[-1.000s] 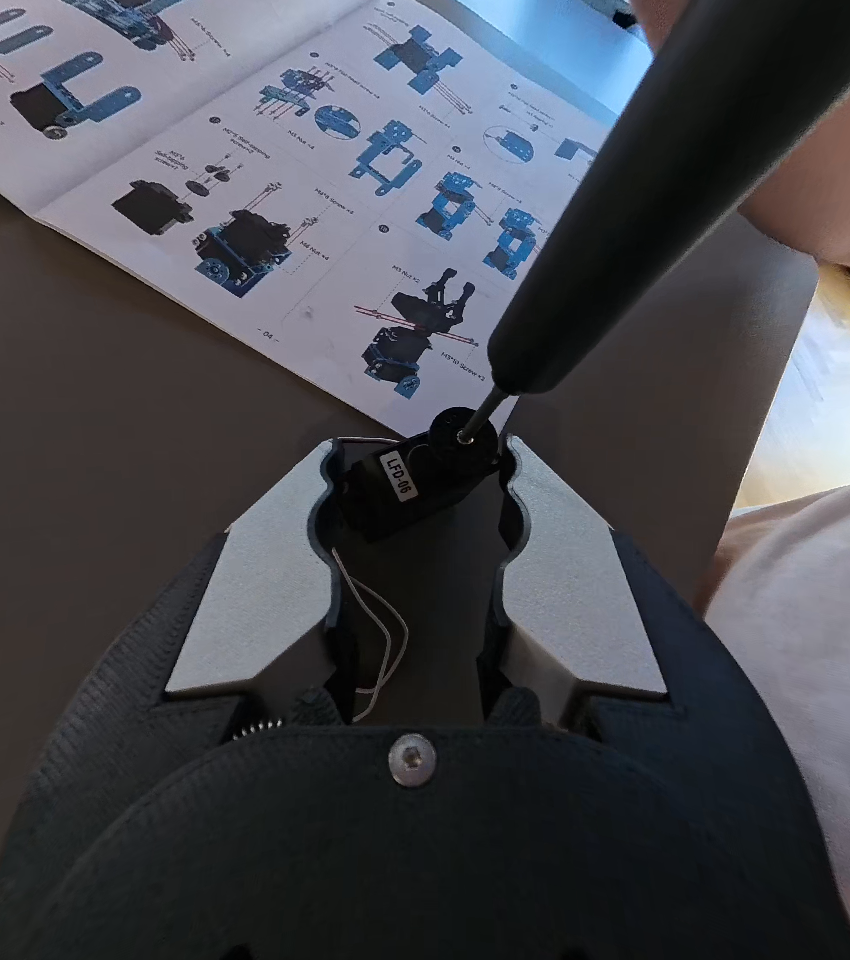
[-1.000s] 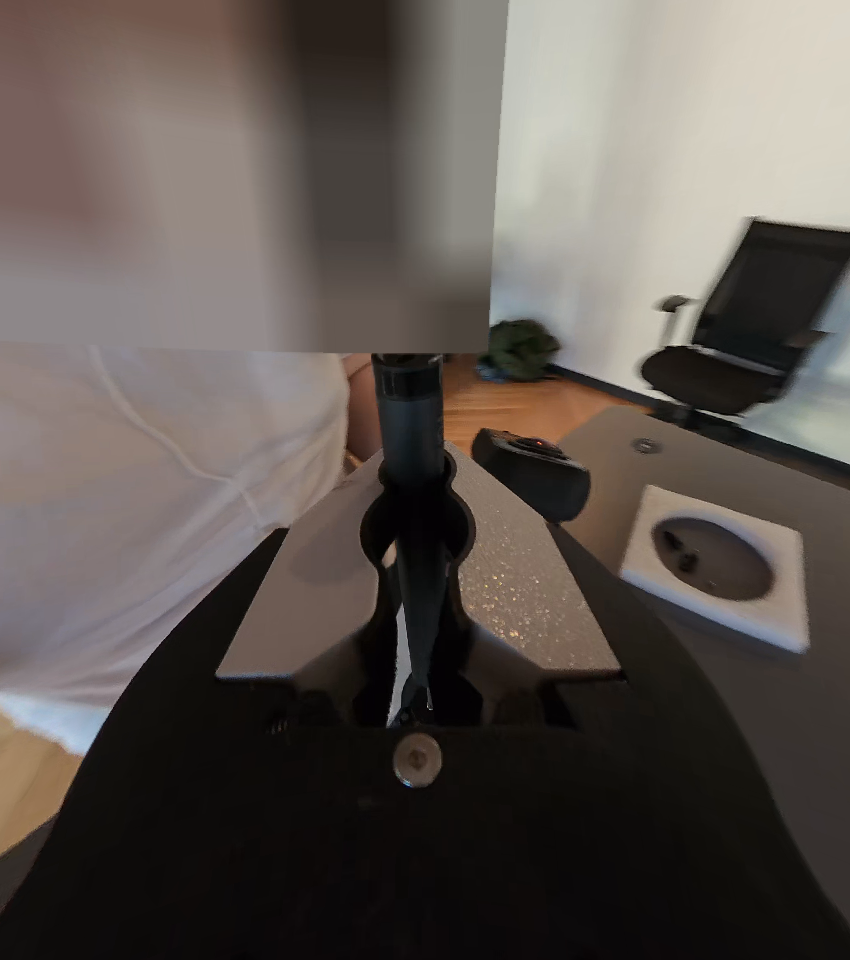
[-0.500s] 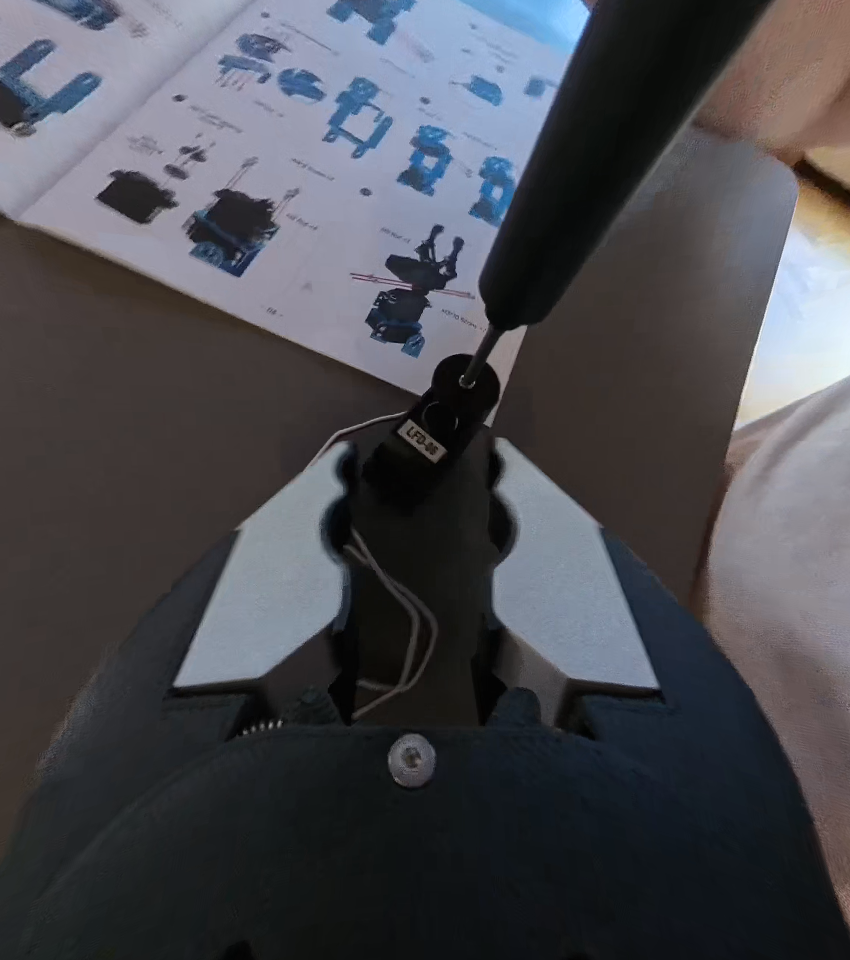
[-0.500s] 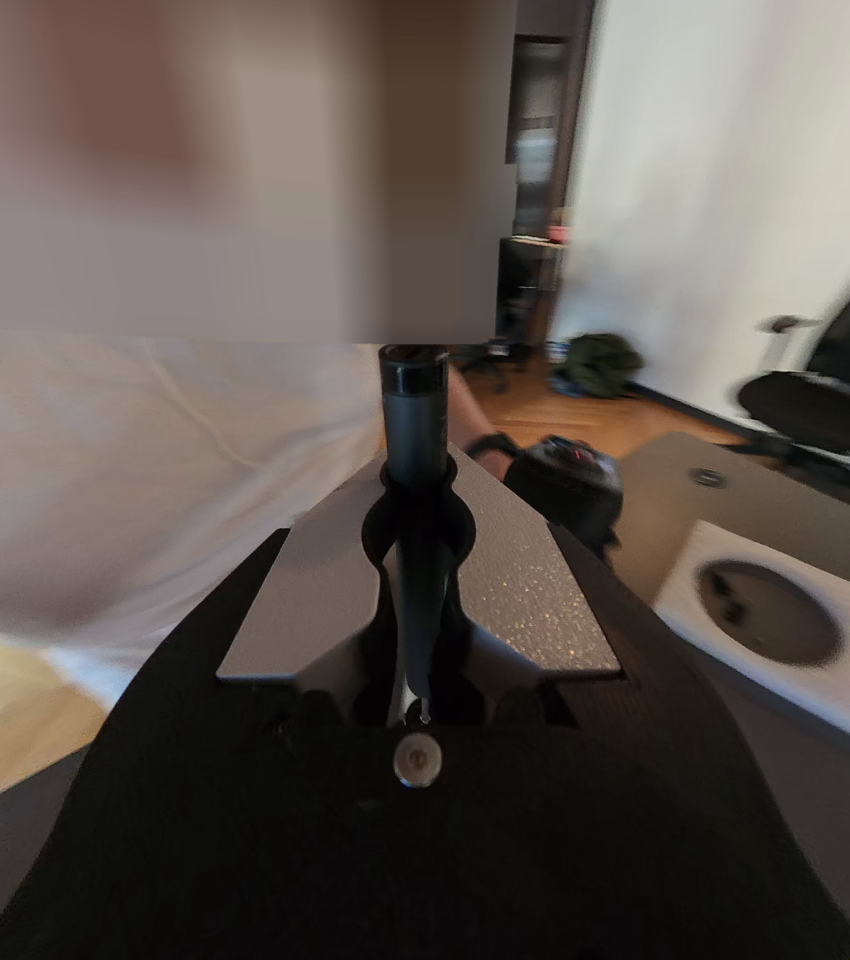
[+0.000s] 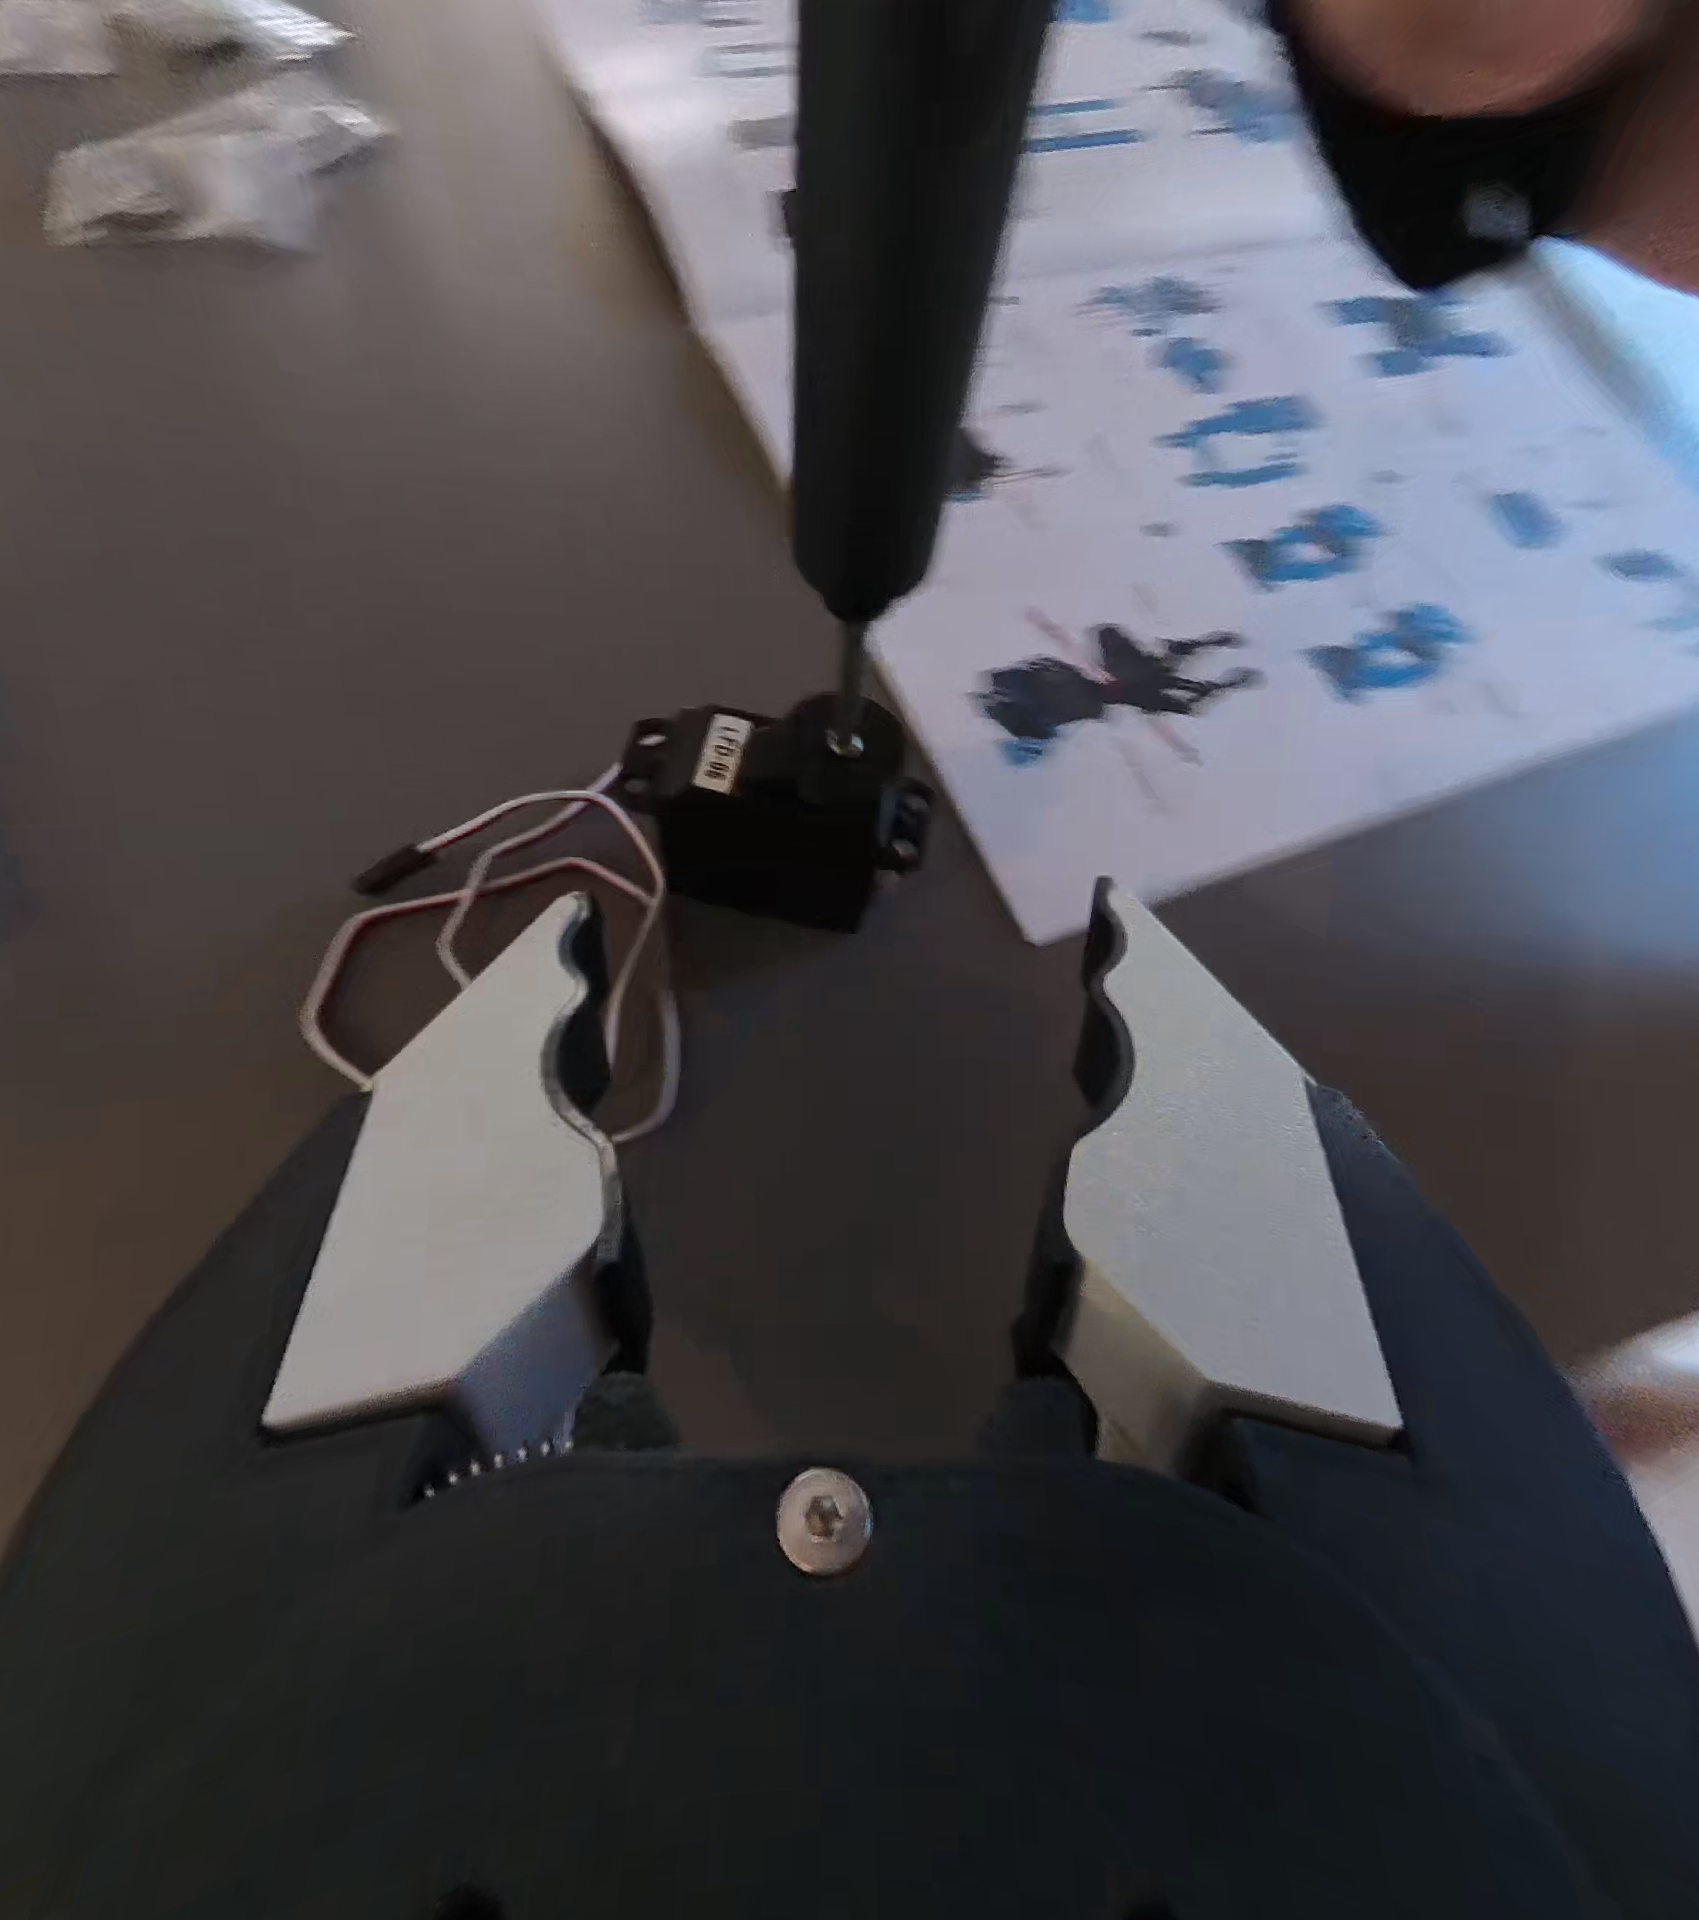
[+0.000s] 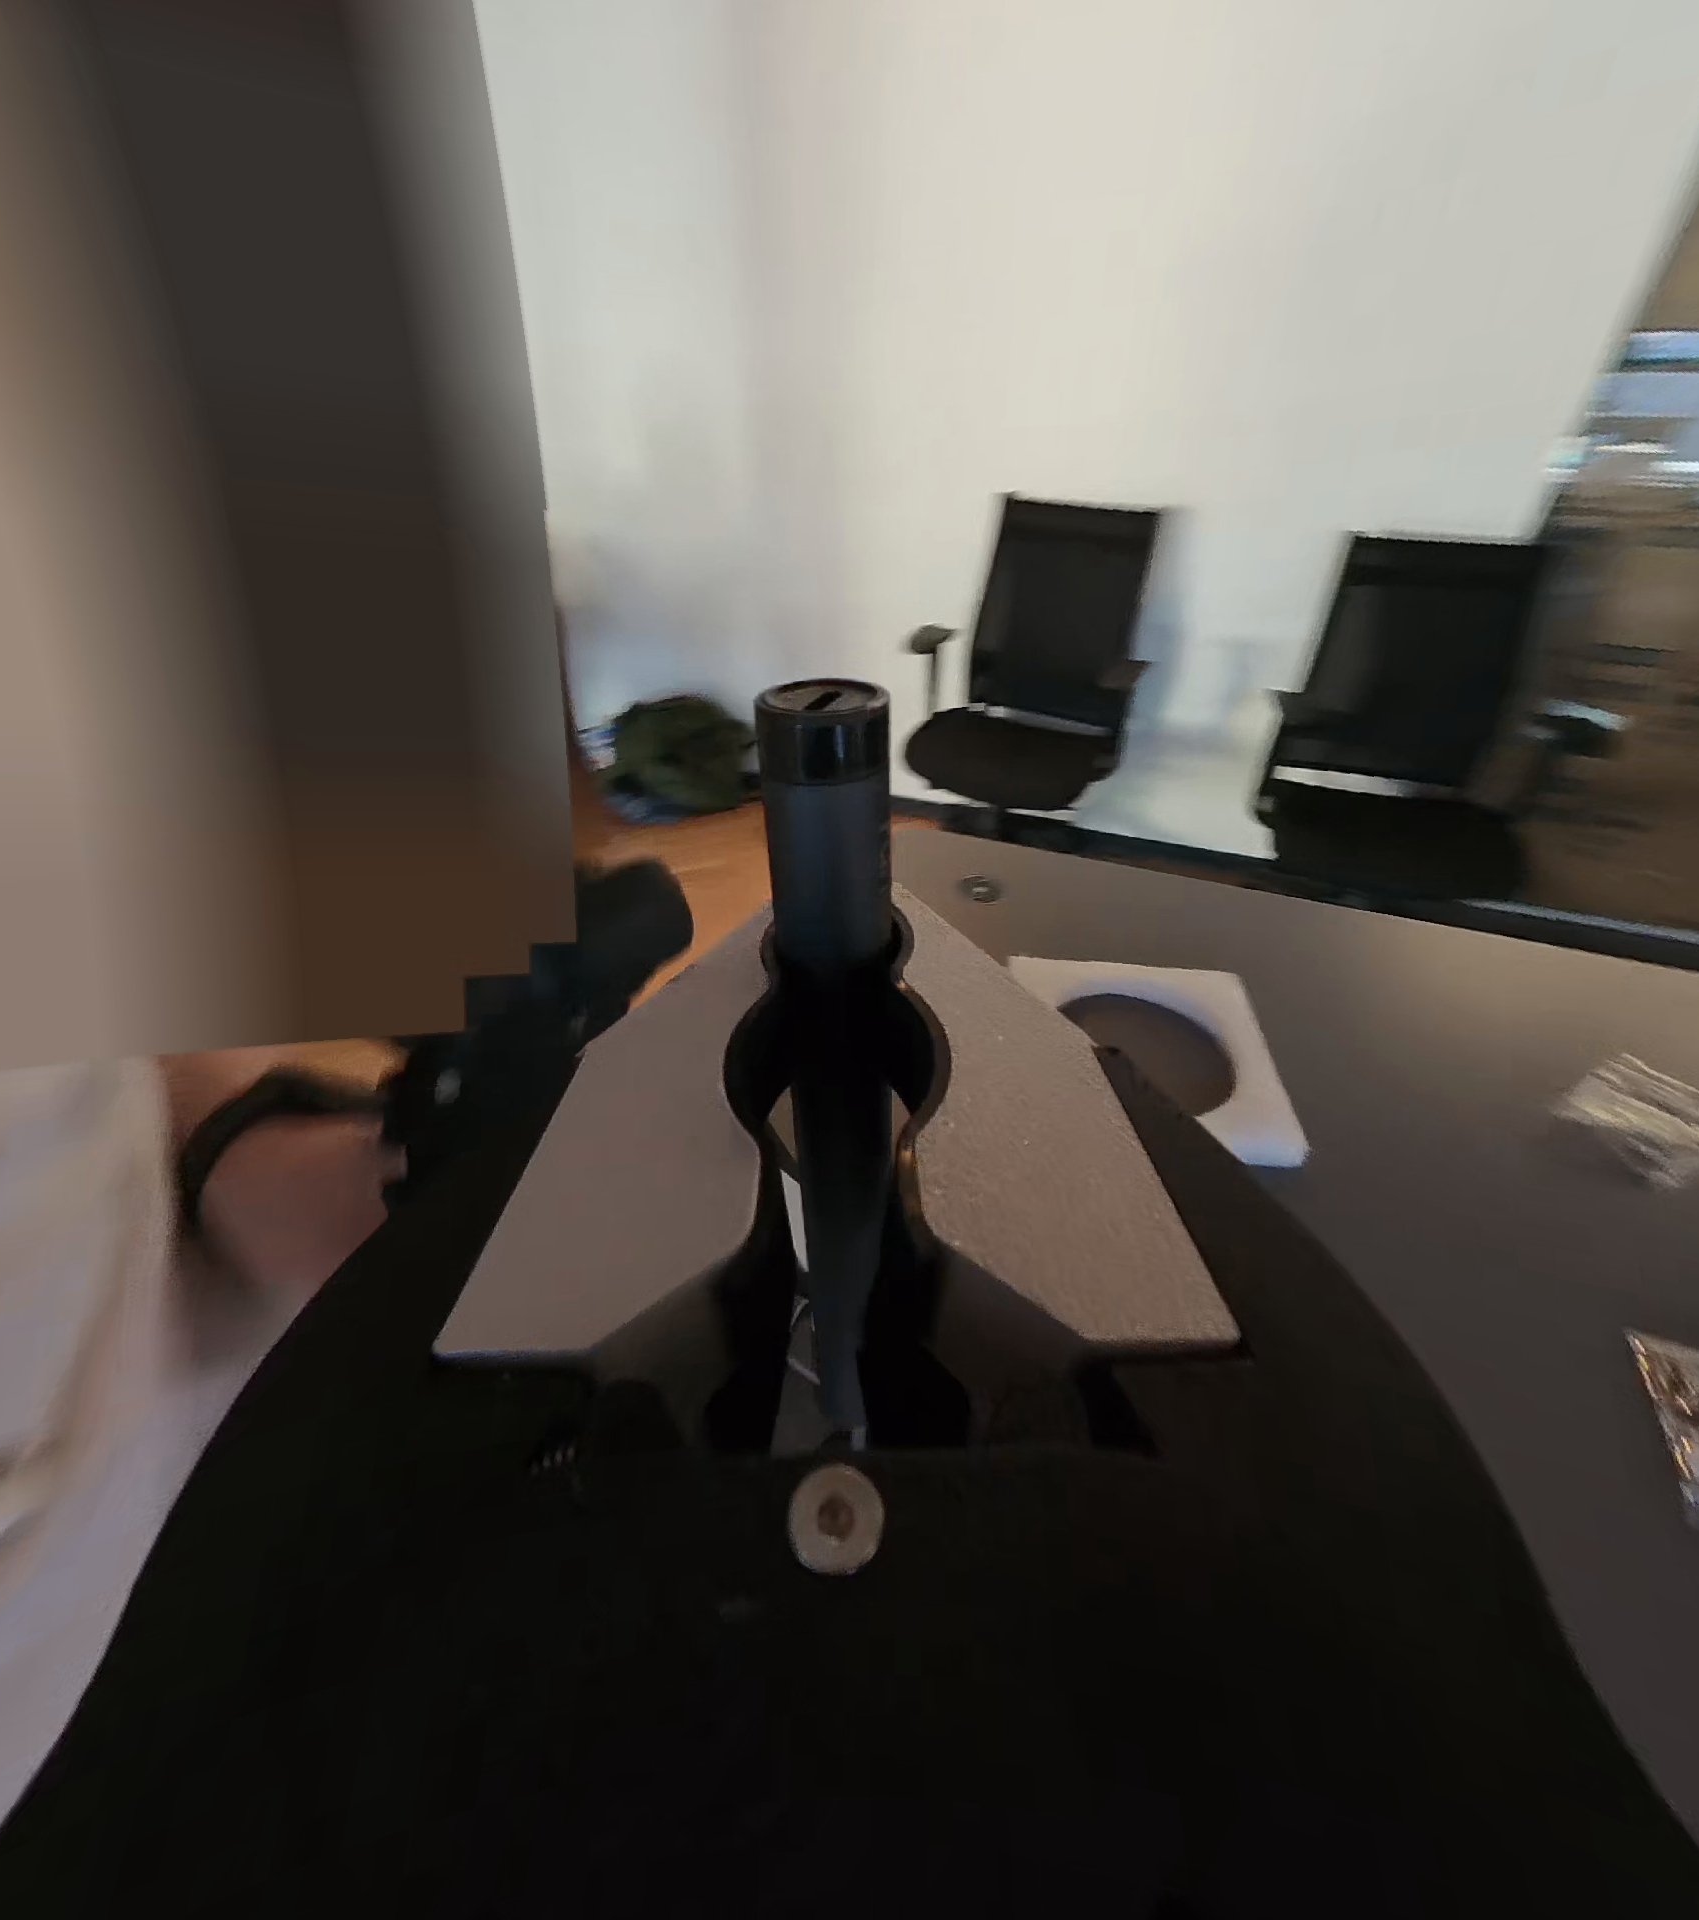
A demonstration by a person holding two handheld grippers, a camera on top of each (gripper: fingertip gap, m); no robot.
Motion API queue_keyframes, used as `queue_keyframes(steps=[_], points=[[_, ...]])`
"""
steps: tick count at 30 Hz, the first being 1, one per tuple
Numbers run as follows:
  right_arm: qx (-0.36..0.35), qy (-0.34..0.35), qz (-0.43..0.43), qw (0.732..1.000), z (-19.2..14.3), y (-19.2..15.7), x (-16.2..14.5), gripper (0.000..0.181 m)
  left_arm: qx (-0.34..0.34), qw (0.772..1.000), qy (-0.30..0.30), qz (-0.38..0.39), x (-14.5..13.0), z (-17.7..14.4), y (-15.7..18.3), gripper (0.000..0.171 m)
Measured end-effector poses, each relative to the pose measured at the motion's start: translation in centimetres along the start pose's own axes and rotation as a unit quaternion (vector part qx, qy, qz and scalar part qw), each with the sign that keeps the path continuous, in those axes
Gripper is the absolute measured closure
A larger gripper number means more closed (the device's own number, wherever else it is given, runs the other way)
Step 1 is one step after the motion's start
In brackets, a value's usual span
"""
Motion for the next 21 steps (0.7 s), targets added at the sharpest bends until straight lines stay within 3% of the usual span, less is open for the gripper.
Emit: queue_keyframes(steps=[4, 10, 14, 18, 21], points=[[-0.088, 0.019, 0.024, 0.996, 1.1, -0.2, 0.2, 0.174, 0.022, 0.999, 0.023, -0.040, 0.3, 0.6, -1.1, 0.082], [-0.161, 0.016, 0.031, 0.986, 2.7, -0.5, 0.2, 0.173, 0.005, 0.998, 0.016, -0.060, 0.3, 0.6, -2.0, 0.118], [-0.181, 0.031, 0.035, 0.982, 2.0, -0.4, 0.1, 0.174, -0.001, 0.999, 0.007, -0.051, 0.4, 0.7, -2.0, 0.124], [-0.182, 0.044, 0.033, 0.982, 1.4, -0.5, -0.1, 0.173, -0.008, 1.000, -0.010, -0.005, 0.8, 0.9, -1.6, 0.141], [-0.168, 0.041, 0.021, 0.985, 1.2, -0.6, -0.1, 0.173, -0.028, 0.999, -0.012, 0.025, 1.0, 1.0, -1.9, 0.142]])
Point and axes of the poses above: each gripper's, where its closed fingertips meet, z out along the fingers, x out of its top, y = z × x across the jaws, the point moved 7 cm from there along -z, back along the fingers, and after that the axes turned 4 degrees about -y, right-handed, at the moved point
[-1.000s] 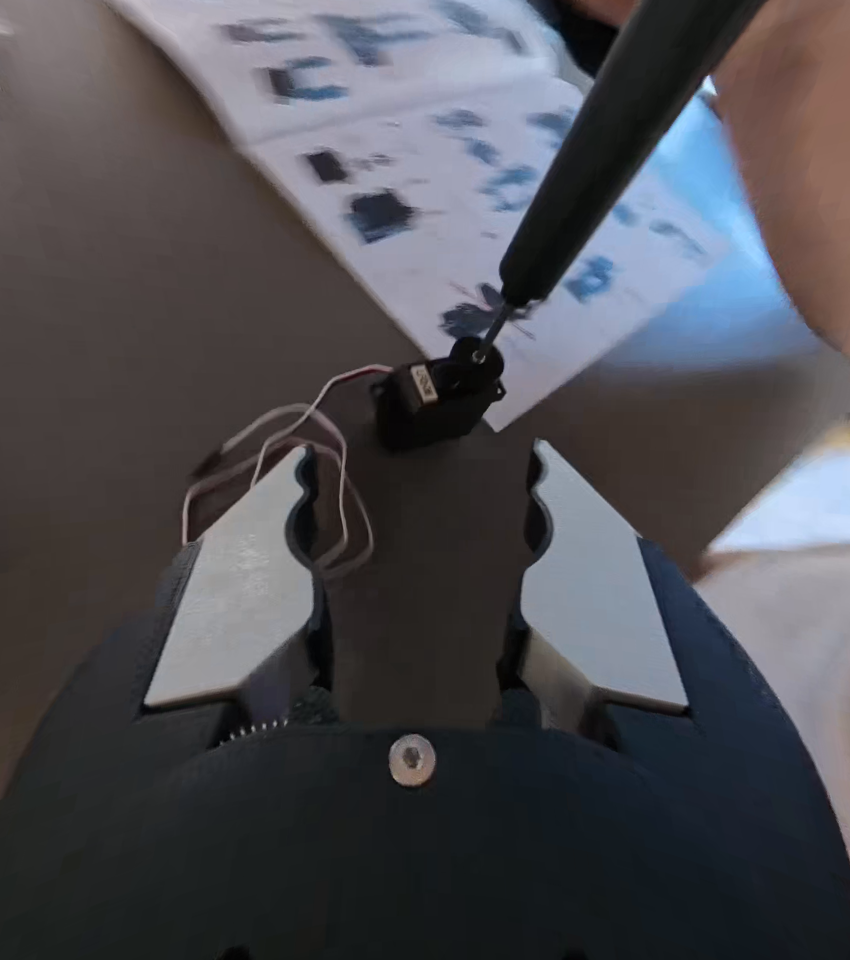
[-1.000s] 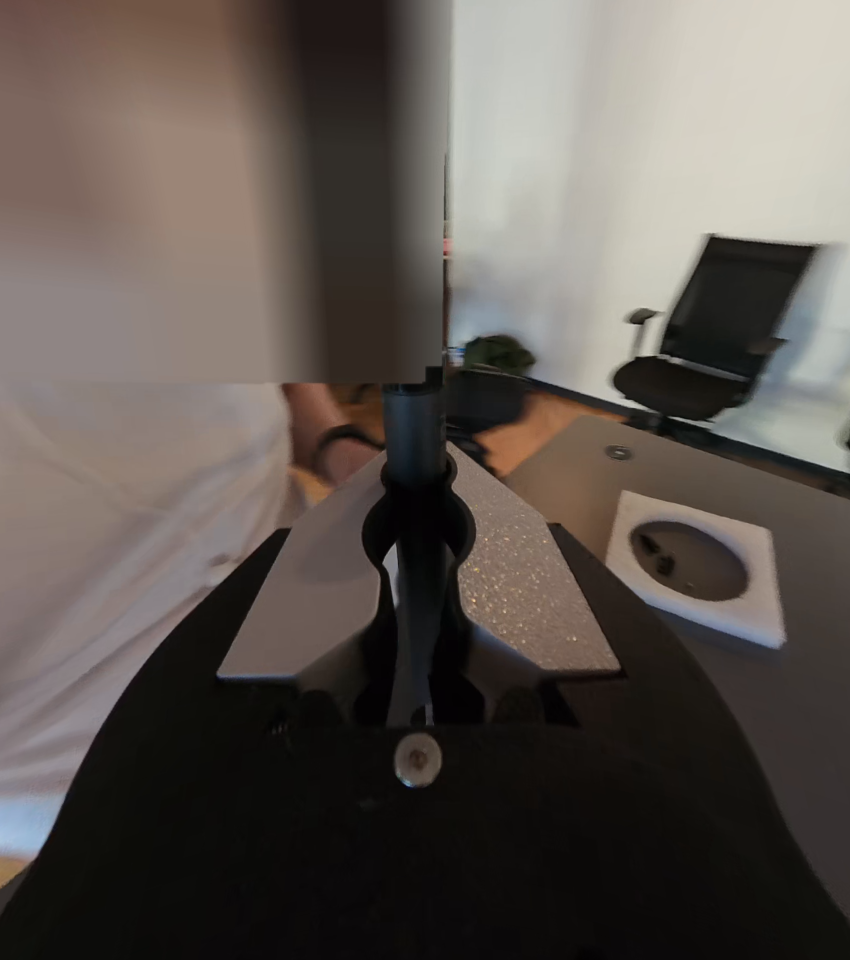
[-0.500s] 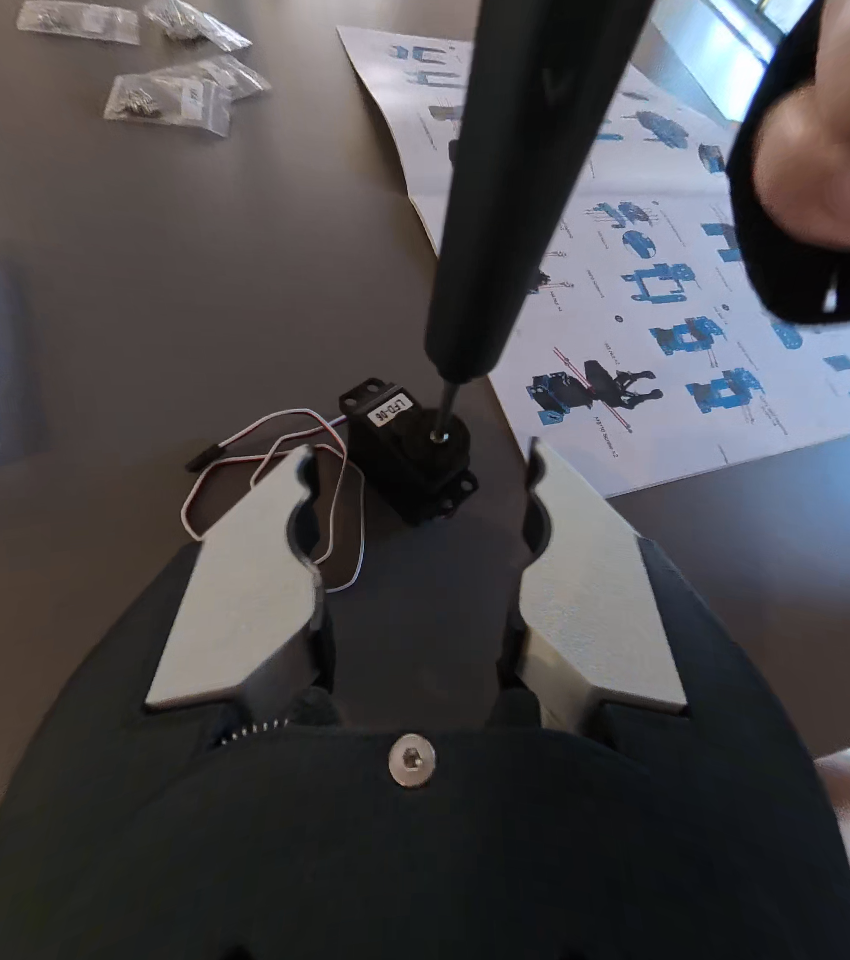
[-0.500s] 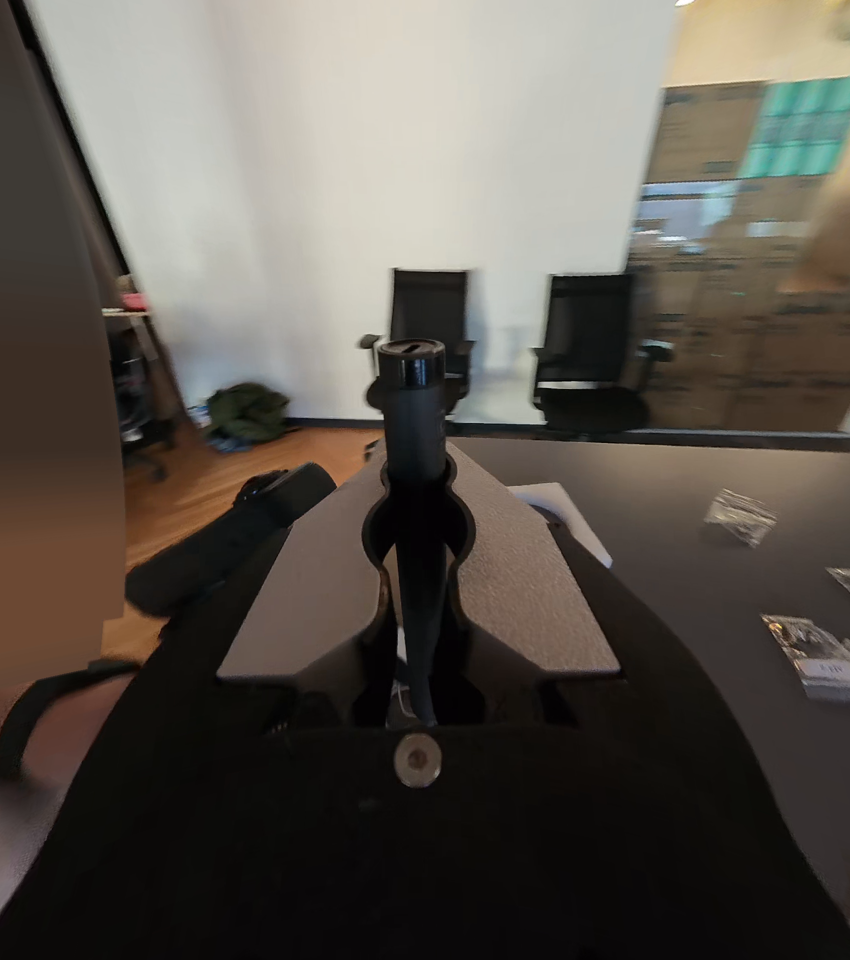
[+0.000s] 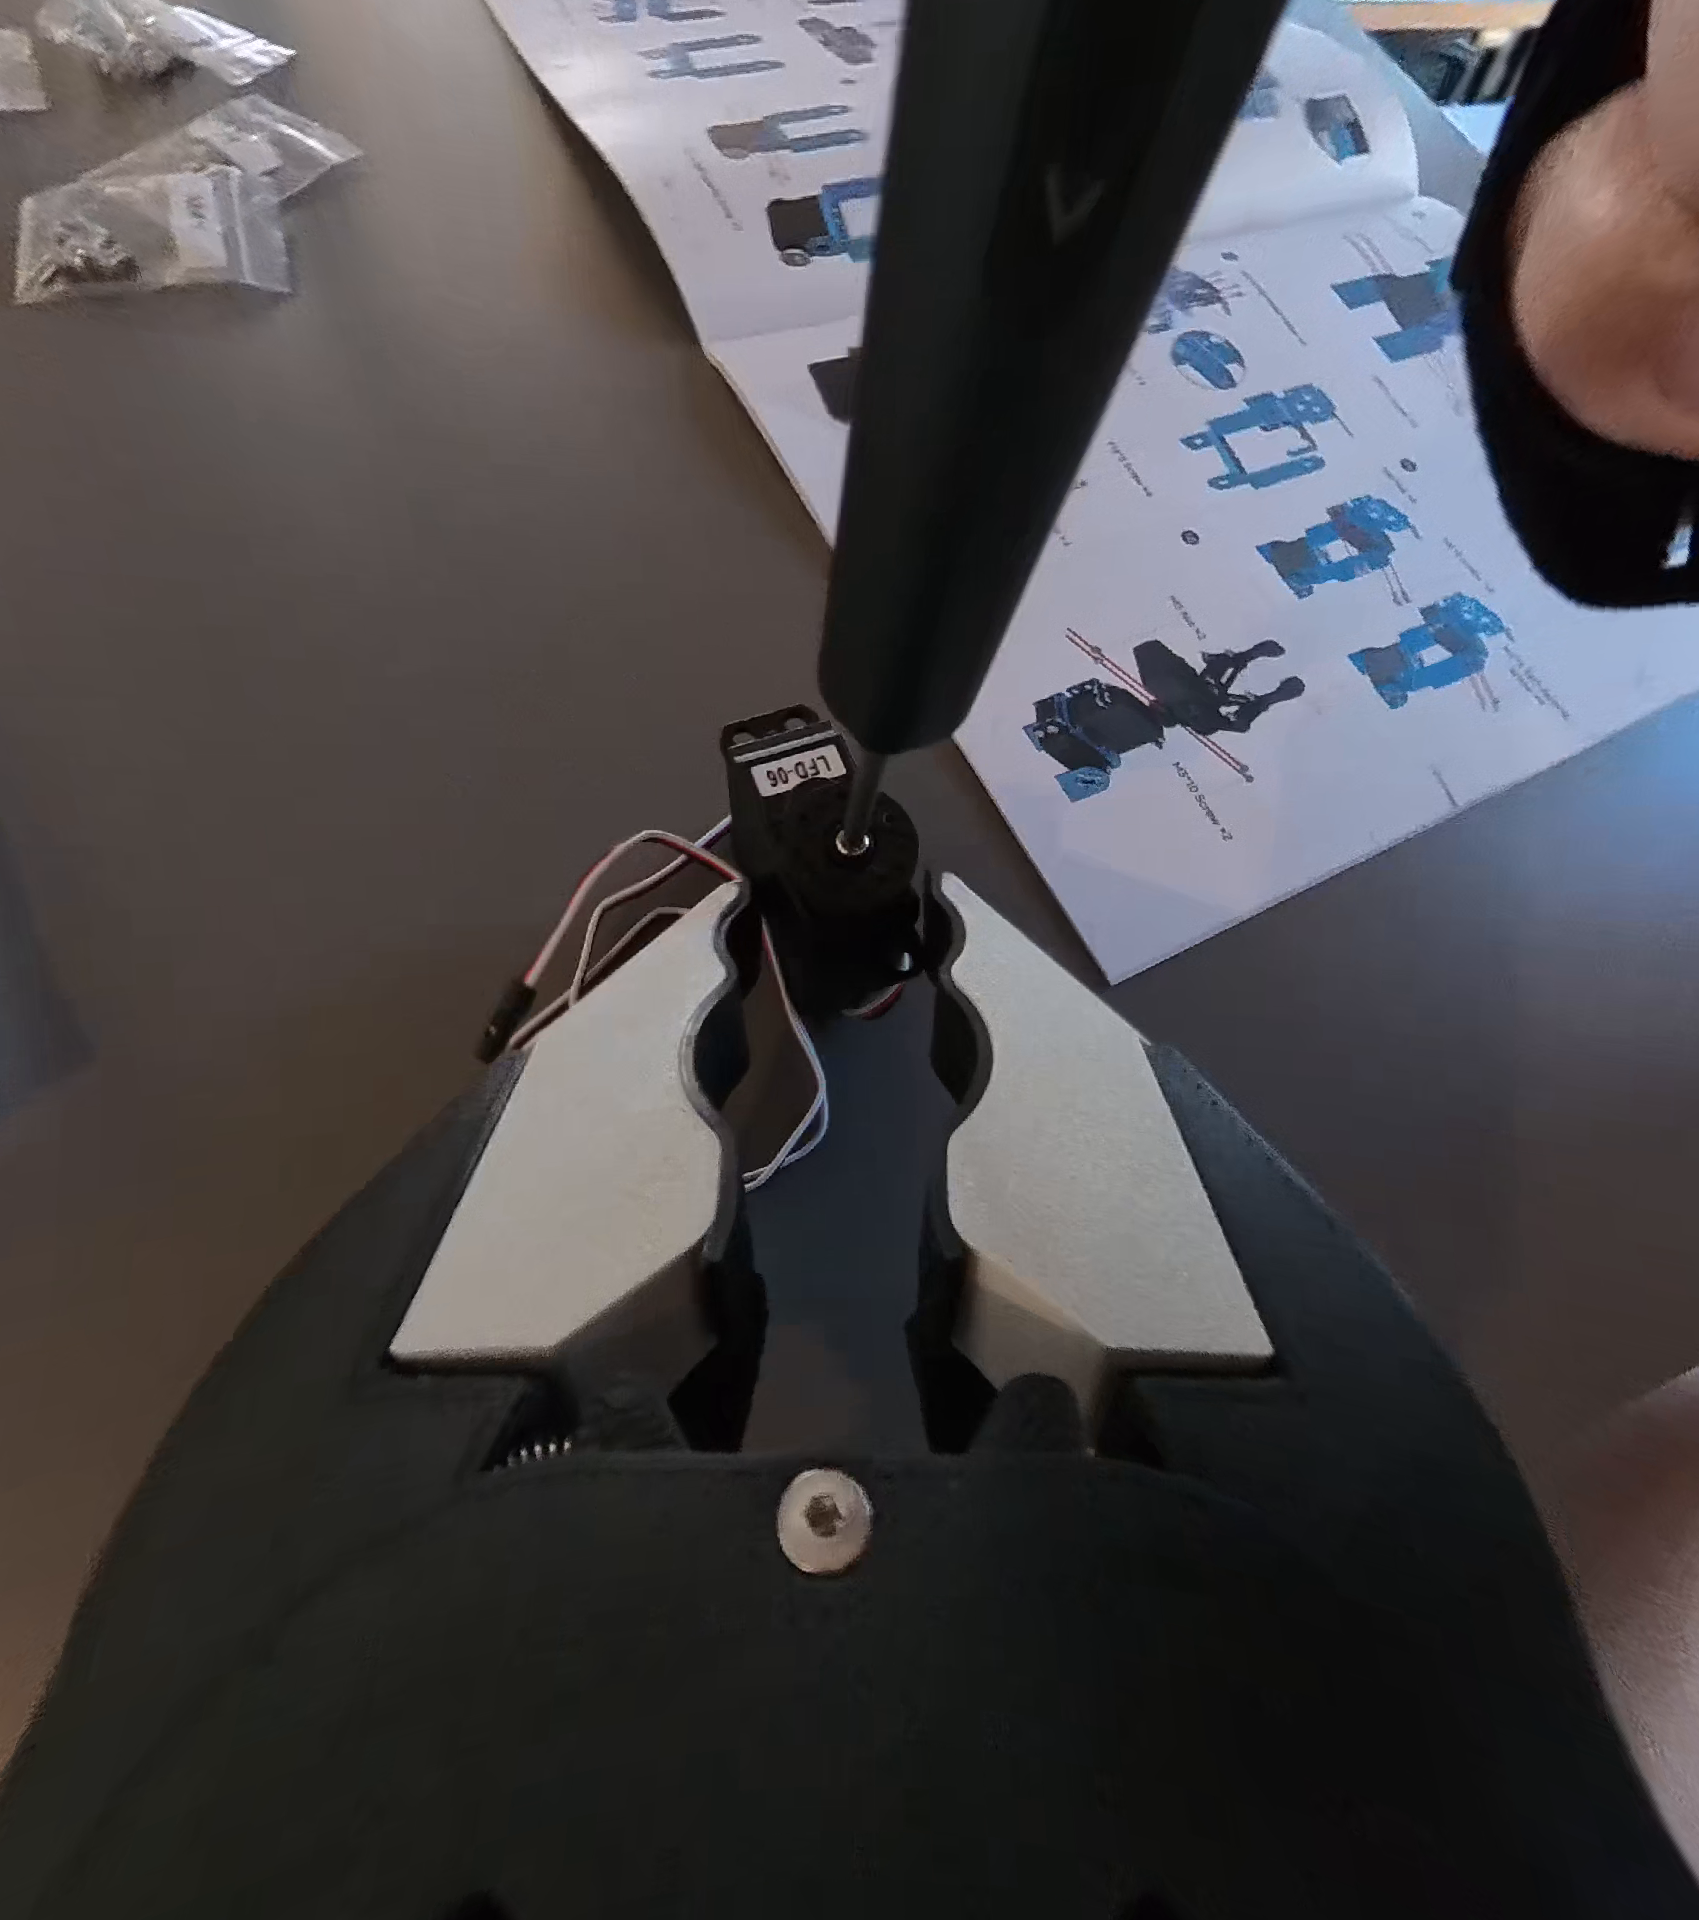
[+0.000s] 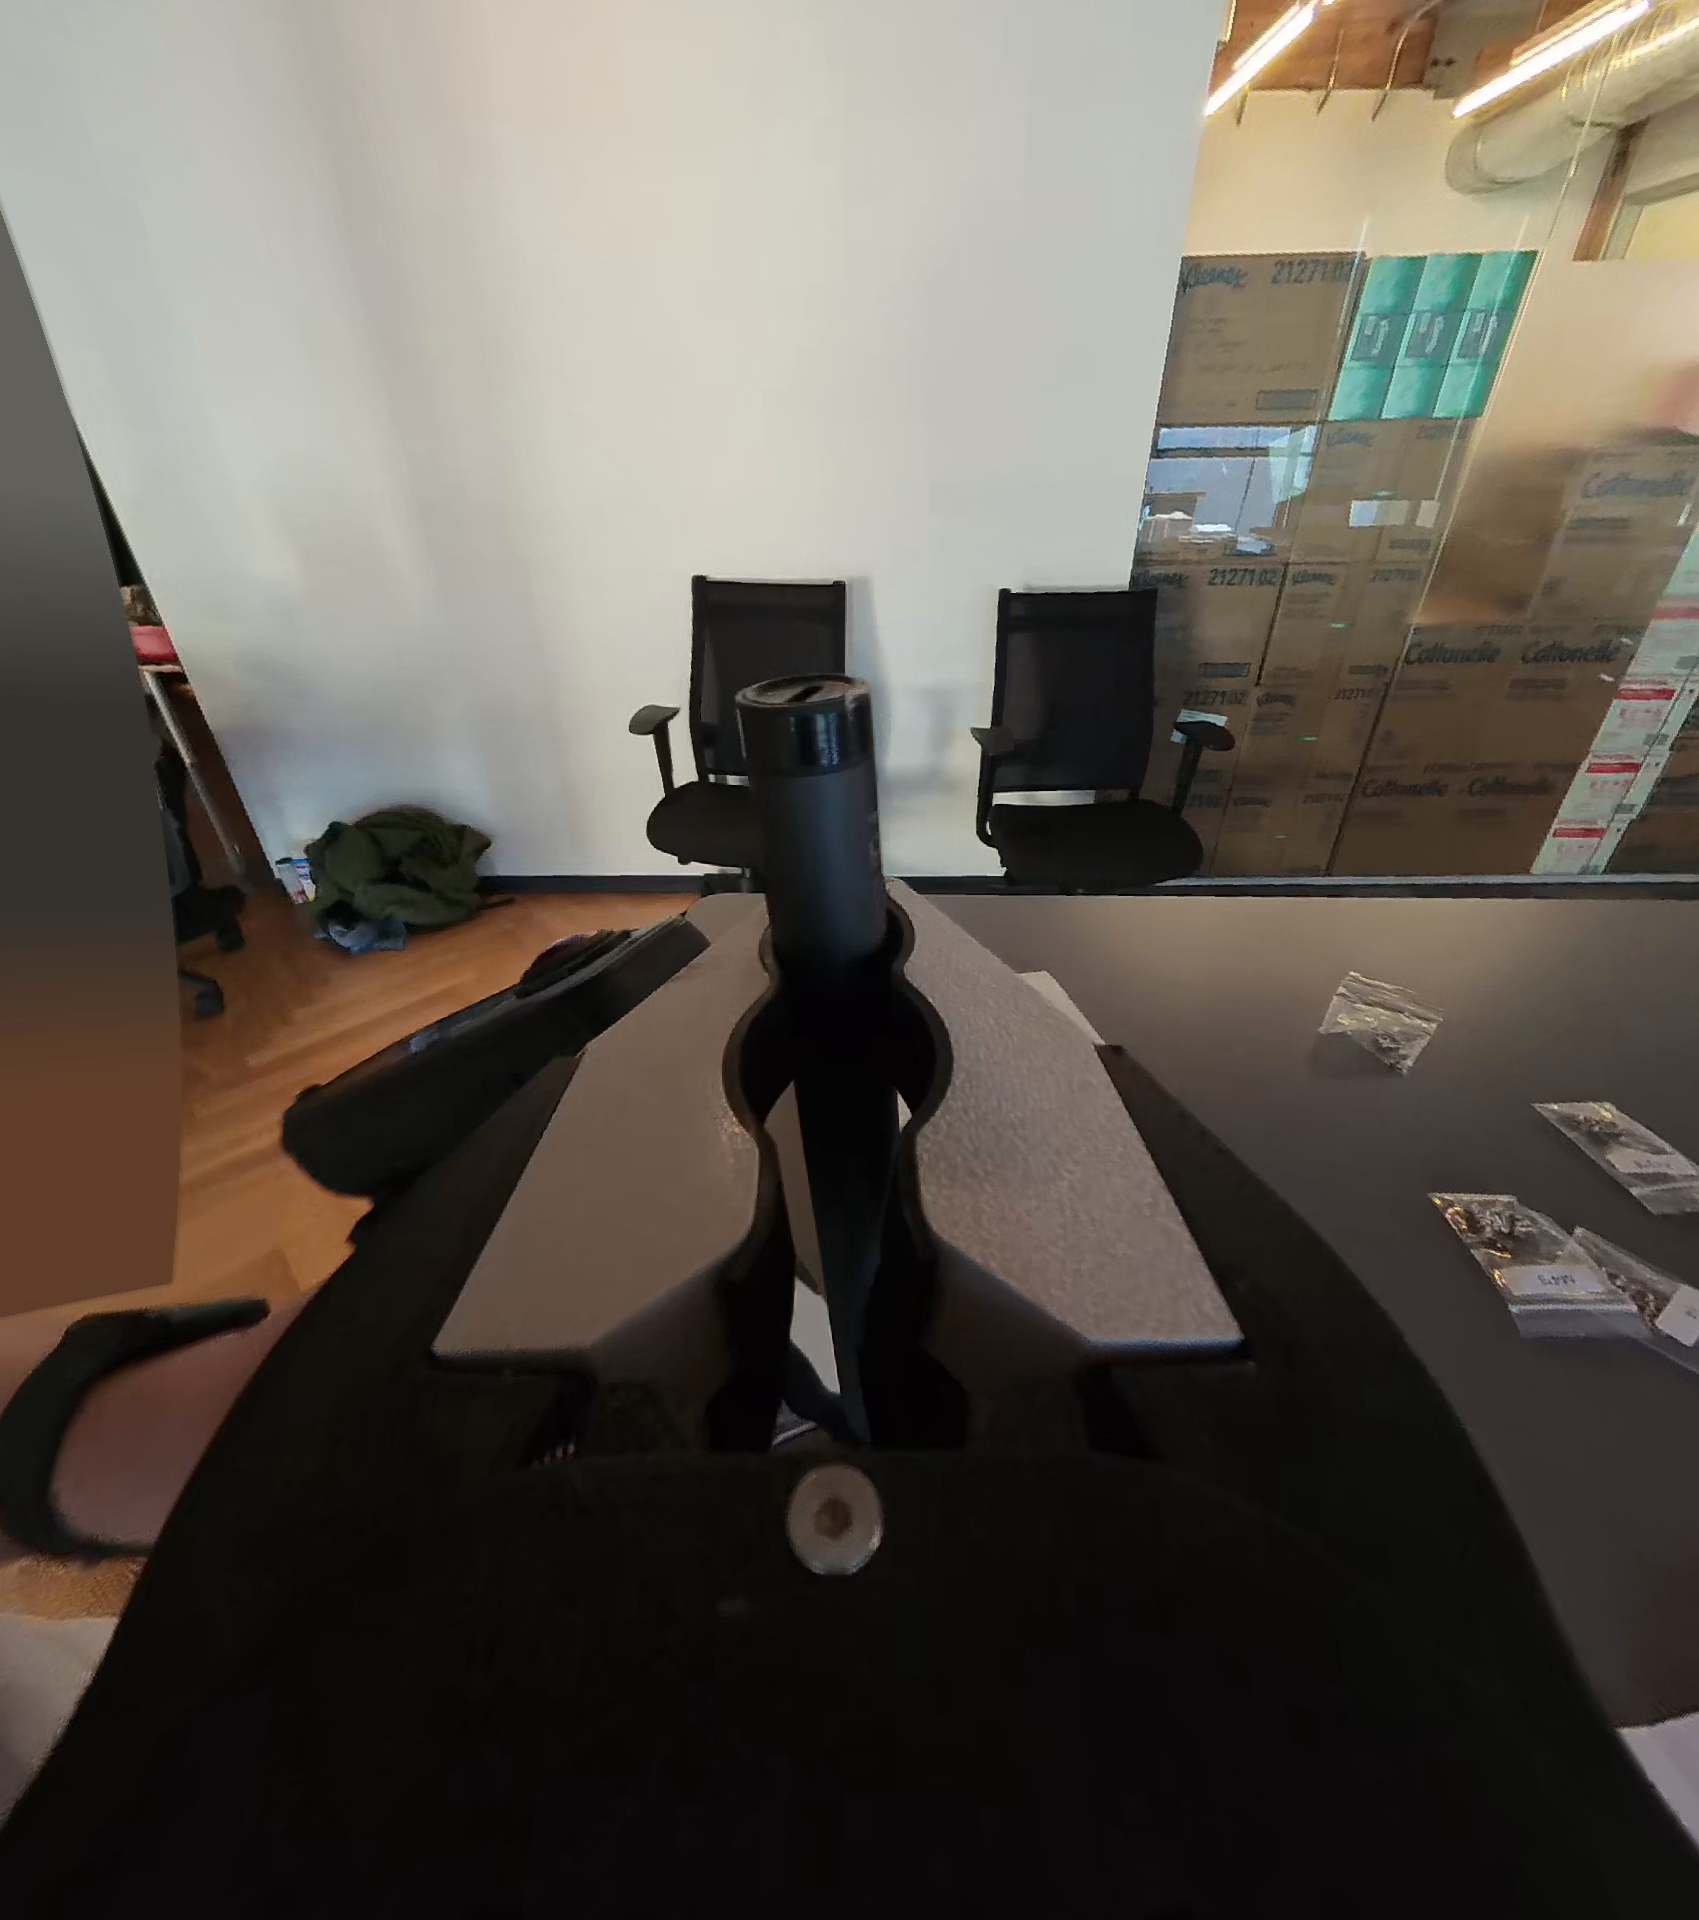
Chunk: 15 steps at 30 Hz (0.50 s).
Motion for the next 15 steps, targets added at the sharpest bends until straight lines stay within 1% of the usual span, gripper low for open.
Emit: queue_keyframes(steps=[8, 13, 15], points=[[0.062, -0.005, -0.003, 0.998, -0.8, 0.8, 0.0, 0.173, -0.056, 0.995, -0.006, 0.080, 0.3, 0.2, -1.2, 0.142], [0.108, -0.032, -0.025, 0.993, -0.6, 1.0, 0.1, 0.173, -0.091, 0.988, -0.012, 0.126, 0.7, 0.4, -2.3, 0.142], [0.115, -0.051, -0.039, 0.991, -0.3, 1.2, 0.2, 0.173, -0.108, 0.983, -0.017, 0.145, 0.9, 0.5, -2.5, 0.142]])
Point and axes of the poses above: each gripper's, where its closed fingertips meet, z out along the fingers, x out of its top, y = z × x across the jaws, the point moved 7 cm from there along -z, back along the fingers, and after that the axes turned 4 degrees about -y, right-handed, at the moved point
